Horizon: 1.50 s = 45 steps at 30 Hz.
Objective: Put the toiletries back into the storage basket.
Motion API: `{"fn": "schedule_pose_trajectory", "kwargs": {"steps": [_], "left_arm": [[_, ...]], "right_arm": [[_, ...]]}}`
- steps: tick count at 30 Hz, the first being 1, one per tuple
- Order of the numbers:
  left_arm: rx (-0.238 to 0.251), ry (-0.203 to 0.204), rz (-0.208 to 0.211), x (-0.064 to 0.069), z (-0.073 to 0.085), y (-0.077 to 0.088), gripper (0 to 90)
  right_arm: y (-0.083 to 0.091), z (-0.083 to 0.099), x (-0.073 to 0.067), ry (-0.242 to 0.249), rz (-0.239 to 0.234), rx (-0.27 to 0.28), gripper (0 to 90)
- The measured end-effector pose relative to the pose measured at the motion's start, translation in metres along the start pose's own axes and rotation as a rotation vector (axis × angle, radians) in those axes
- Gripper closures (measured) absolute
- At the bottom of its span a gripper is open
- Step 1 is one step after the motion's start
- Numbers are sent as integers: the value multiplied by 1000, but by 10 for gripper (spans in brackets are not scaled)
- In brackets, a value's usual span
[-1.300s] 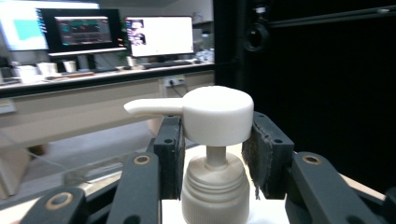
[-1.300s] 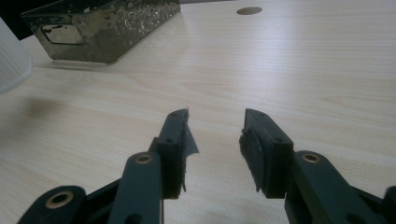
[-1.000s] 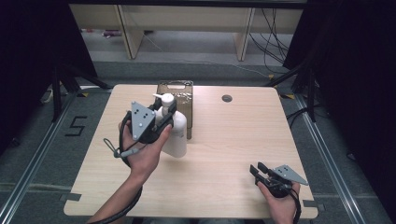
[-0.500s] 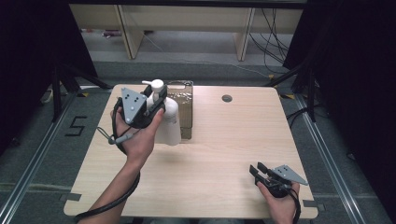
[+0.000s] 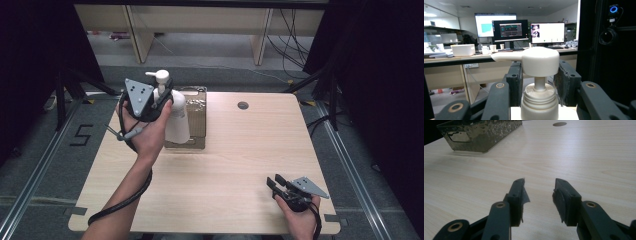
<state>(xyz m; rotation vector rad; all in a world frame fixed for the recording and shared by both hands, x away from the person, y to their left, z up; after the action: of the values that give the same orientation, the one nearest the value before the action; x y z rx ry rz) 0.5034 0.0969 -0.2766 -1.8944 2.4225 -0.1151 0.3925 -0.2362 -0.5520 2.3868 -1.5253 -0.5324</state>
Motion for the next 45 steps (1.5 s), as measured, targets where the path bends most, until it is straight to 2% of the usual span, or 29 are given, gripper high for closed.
{"fn": "schedule_pose_trajectory", "kwargs": {"steps": [2, 9, 12, 13, 17, 19, 20, 22, 23, 24, 30, 38, 39, 42, 43, 45], "left_arm": [[10, 2, -7, -2, -2, -2, 596], [114, 2, -25, -8, -9, -9, 596], [125, -2, -27, -9, -10, -11, 596], [131, -3, -32, -10, -10, -13, 596], [133, 0, -38, -12, -11, -15, 596], [136, -1, -43, -12, -12, -18, 596], [135, -1, -43, -12, -11, -20, 596], [133, -1, -44, -12, -10, -23, 596], [128, 2, -45, -12, -9, -24, 596], [118, 7, -66, -13, -7, -24, 596], [100, 5, -64, -12, 1, -32, 596], [76, 3, -64, -13, 13, -41, 596], [72, 4, -63, -13, 15, -43, 596], [66, 3, -68, -14, 19, -46, 596], [59, -2, -68, -15, 22, -48, 596], [56, -3, -72, -15, 23, -49, 596]], "right_arm": [[0, 0, 0, 1, 1, 0, 607], [0, 1, -1, -1, 1, -10, 606], [0, 2, -1, -1, 1, -16, 605], [-1, 2, -2, -5, -14, -12, 605], [-1, 2, -4, -24, -20, -14, 605], [0, 5, -4, -26, -11, -35, 604], [1, 6, -6, -70, -2, -52, 604], [-1, 5, -7, -53, -17, -28, 604], [-1, 5, -7, -51, -17, -29, 604], [-1, 5, -7, -51, -17, -29, 604], [1, 7, -5, -48, 0, -58, 604], [1, 7, -5, -48, -2, -57, 604], [0, 5, 0, 5, 2, -39, 604], [0, 5, 0, 6, 3, -39, 604], [1, 7, -5, -47, -4, -57, 603], [1, 7, -5, -48, -4, -57, 603]]}}
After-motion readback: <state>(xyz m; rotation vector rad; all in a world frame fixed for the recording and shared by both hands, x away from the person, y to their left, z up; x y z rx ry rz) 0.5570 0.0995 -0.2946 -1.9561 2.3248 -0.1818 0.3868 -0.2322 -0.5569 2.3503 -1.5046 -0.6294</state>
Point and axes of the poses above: each handheld gripper's, and its own axes: y roughly backward along the jaws, z roughly out of its underside, x roughly to its right, the point moved 10 cm from there along -y, roughly forward along the jaws
